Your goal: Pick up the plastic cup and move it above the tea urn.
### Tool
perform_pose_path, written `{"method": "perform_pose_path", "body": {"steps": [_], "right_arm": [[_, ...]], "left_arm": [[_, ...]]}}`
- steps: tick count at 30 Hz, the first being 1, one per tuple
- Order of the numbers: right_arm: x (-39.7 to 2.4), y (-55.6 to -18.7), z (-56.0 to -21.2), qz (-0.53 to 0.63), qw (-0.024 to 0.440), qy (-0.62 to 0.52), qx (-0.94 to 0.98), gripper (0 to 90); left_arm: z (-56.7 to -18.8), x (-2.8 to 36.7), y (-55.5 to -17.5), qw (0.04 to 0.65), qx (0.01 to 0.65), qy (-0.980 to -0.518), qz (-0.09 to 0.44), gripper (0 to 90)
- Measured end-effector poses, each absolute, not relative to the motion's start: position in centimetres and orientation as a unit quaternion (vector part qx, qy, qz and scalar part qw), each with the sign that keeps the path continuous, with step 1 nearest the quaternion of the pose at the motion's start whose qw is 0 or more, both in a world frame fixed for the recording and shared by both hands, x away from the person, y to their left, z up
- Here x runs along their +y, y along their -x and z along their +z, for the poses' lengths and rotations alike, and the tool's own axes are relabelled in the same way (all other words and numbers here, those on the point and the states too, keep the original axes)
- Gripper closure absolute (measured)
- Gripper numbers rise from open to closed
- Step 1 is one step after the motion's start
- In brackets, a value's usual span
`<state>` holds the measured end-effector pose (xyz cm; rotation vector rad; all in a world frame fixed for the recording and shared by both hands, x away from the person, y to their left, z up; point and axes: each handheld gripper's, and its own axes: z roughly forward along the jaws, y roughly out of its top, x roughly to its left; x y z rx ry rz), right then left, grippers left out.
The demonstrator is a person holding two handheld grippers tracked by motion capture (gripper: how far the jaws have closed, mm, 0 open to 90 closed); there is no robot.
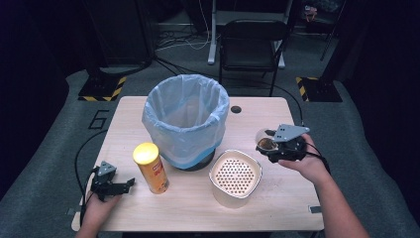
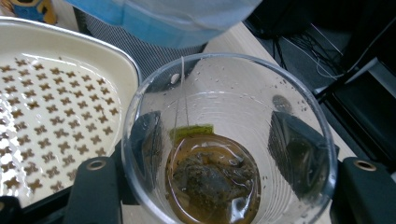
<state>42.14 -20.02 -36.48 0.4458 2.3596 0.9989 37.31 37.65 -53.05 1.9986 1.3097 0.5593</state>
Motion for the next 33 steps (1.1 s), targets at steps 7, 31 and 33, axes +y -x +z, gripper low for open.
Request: {"method": "perform_pose_path", "body": {"steps": [7, 31, 33], "right_arm": [[-18.7, -42.1, -36.2, 0.376, 0.274, -0.14, 0.874, 35.2], [-16.1, -41.2, -35.2, 0.343, 0.331, -0.029, 0.879, 36.5], [-16.0, -41.0, -35.1, 0.339, 0.344, -0.018, 0.875, 36.5]], "left_arm": [[-53.1, 37.6, -37.3, 0.337, 0.503, -0.766, 0.214, 10.0], [-53.1, 37.6, -37.3, 0.337, 0.503, -0.766, 0.214, 10.1], [-53.0, 37.6, -37.3, 0.337, 0.503, -0.767, 0.214, 10.1]]}}
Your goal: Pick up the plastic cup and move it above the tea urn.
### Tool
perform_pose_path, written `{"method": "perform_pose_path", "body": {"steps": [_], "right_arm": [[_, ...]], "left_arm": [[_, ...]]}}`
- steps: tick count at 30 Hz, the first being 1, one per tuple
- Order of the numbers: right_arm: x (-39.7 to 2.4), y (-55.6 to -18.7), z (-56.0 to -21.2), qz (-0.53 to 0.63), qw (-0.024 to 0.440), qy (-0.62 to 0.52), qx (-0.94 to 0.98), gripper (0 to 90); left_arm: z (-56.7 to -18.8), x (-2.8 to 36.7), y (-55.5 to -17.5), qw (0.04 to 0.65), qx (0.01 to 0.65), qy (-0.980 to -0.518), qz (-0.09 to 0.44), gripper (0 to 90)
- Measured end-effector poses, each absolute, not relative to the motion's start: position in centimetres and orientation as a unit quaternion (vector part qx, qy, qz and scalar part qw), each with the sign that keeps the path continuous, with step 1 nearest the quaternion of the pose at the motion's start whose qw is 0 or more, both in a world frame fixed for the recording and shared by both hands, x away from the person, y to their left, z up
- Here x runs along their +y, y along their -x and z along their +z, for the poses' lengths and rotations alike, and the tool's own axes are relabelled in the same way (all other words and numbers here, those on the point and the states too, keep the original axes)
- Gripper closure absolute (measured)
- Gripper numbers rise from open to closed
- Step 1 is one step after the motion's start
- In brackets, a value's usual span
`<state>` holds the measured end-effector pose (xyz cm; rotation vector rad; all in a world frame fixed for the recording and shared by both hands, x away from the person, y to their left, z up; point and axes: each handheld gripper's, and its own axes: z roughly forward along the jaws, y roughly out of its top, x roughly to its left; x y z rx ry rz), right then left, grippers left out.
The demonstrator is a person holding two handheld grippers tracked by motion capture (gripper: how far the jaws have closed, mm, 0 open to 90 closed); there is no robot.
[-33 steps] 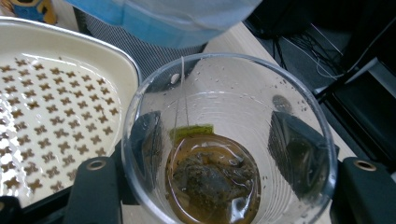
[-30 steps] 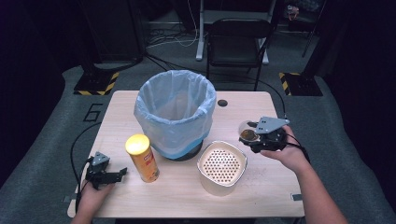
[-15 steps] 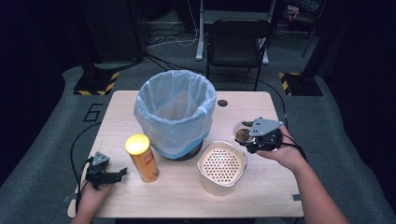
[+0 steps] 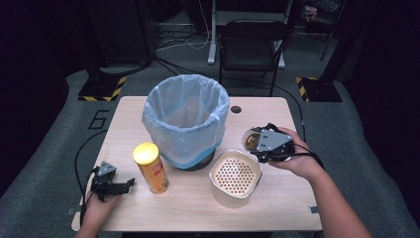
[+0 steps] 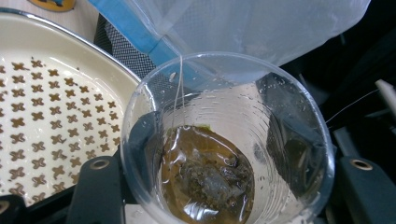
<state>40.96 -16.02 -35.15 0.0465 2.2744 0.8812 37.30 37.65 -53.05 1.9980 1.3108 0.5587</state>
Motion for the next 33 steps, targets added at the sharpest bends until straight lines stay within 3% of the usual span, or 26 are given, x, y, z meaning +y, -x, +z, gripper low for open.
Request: {"method": "perform_pose_path", "body": {"steps": [10, 33], "right_arm": [[-15.0, -39.5, -35.0, 0.31, 0.384, 0.044, 0.869, 36.5], [-13.9, -39.1, -35.9, 0.283, 0.408, 0.092, 0.863, 36.6]], "left_arm": [[-53.0, 37.6, -37.3, 0.337, 0.503, -0.767, 0.215, 10.1], [-53.1, 37.6, -37.3, 0.337, 0.503, -0.766, 0.215, 10.1]]}}
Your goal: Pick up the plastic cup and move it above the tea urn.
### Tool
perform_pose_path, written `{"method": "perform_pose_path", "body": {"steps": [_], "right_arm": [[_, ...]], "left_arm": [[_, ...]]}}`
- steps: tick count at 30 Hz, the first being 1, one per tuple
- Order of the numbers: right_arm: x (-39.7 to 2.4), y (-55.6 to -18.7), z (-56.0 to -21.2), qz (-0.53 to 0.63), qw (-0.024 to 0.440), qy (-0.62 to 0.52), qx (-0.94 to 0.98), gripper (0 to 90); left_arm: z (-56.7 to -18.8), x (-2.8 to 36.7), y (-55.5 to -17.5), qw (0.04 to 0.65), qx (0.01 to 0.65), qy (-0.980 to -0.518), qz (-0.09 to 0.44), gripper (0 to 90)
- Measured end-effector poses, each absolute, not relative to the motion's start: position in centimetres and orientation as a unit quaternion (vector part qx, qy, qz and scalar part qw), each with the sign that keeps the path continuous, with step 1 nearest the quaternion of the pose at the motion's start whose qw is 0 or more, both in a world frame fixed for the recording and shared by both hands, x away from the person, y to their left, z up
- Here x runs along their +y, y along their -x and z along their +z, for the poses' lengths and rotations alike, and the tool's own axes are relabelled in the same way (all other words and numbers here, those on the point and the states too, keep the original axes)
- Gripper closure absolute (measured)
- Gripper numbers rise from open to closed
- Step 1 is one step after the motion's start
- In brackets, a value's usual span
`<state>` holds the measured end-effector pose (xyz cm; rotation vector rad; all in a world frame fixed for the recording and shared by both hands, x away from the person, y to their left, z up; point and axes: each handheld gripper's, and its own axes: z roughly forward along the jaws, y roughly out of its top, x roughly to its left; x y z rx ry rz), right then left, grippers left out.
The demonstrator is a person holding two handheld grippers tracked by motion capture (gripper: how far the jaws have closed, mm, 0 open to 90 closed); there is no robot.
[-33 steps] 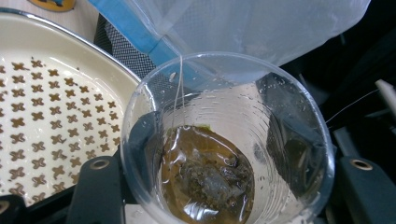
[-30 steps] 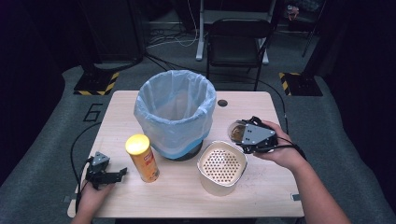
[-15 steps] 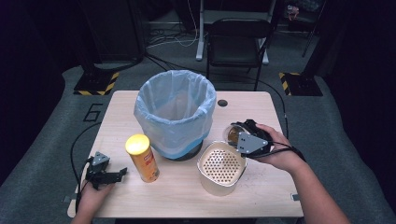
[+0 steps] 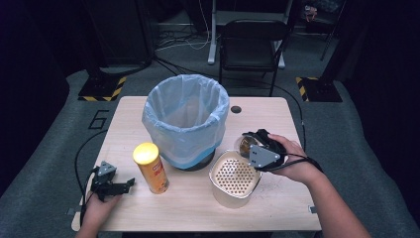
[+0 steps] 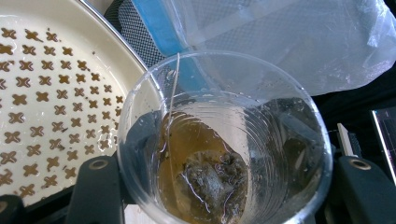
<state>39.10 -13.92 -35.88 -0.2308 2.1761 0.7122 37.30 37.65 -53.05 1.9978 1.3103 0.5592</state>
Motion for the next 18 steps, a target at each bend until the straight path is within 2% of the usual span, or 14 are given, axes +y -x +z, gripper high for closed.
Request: {"method": "perform_pose_path", "body": {"steps": [9, 18], "right_arm": [[-13.5, -38.8, -36.2, 0.275, 0.413, 0.106, 0.862, 37.0], [-13.1, -38.0, -37.0, 0.228, 0.452, 0.137, 0.852, 37.1]], "left_arm": [[-53.0, 37.7, -37.3, 0.337, 0.503, -0.767, 0.215, 10.1], [-53.1, 37.7, -37.3, 0.337, 0.503, -0.767, 0.215, 10.1]]}}
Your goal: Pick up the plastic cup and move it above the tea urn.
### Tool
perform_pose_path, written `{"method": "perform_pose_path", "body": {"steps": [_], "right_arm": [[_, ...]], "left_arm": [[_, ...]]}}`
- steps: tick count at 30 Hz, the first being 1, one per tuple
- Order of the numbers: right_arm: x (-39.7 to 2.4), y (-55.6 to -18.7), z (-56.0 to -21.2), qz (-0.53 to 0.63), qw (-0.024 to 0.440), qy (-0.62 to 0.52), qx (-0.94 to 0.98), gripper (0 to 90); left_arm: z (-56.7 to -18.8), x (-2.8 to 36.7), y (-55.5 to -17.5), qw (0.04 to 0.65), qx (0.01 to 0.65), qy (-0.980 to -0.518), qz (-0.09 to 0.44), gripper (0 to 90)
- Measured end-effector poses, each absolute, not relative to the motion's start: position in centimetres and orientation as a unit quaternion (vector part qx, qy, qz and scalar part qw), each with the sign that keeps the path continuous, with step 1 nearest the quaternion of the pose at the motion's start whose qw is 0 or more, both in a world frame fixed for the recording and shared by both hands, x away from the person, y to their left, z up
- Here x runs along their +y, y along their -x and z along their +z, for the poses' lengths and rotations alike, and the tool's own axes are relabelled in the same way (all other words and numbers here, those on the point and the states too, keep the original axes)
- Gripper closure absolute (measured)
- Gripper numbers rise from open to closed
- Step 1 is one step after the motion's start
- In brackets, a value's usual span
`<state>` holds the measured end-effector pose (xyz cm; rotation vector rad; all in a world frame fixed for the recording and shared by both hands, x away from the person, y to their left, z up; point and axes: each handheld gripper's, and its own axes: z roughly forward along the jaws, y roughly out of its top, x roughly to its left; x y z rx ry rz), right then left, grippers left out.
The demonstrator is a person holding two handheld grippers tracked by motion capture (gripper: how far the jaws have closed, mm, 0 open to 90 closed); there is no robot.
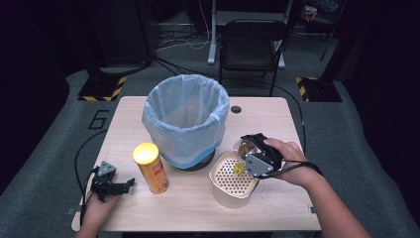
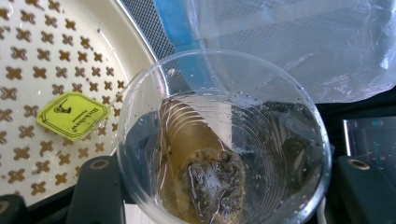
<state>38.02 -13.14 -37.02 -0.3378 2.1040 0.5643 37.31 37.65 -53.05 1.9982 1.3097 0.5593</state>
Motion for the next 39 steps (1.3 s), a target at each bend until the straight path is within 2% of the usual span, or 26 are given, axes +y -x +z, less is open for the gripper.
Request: {"method": "perform_pose_path", "body": {"steps": [9, 17, 21, 24, 25, 31, 39], "right_arm": [[-12.1, -36.9, -37.8, 0.161, 0.51, 0.195, 0.822, 37.3], [-10.6, -35.5, -40.1, 0.002, 0.608, 0.296, 0.736, 37.6], [-10.2, -35.1, -40.5, -0.055, 0.632, 0.341, 0.693, 38.1], [-10.2, -34.9, -40.8, -0.073, 0.644, 0.348, 0.677, 38.2], [-10.3, -35.0, -41.3, -0.062, 0.632, 0.341, 0.693, 38.3], [-10.4, -34.3, -42.0, -0.1, 0.638, 0.36, 0.673, 38.2], [-10.2, -34.3, -41.4, -0.1, 0.63, 0.356, 0.682, 38.1]], "left_arm": [[-53.1, 37.7, -37.3, 0.337, 0.502, -0.767, 0.215, 10.1], [-53.1, 37.6, -37.3, 0.337, 0.503, -0.767, 0.214, 10.1], [-53.1, 37.7, -37.3, 0.337, 0.503, -0.767, 0.215, 10.1], [-53.1, 37.6, -37.3, 0.337, 0.503, -0.767, 0.215, 10.1], [-53.1, 37.6, -37.3, 0.337, 0.503, -0.766, 0.215, 10.1], [-53.1, 37.6, -37.3, 0.337, 0.503, -0.767, 0.214, 10.1], [-53.0, 37.6, -37.3, 0.337, 0.503, -0.767, 0.214, 10.1]]}}
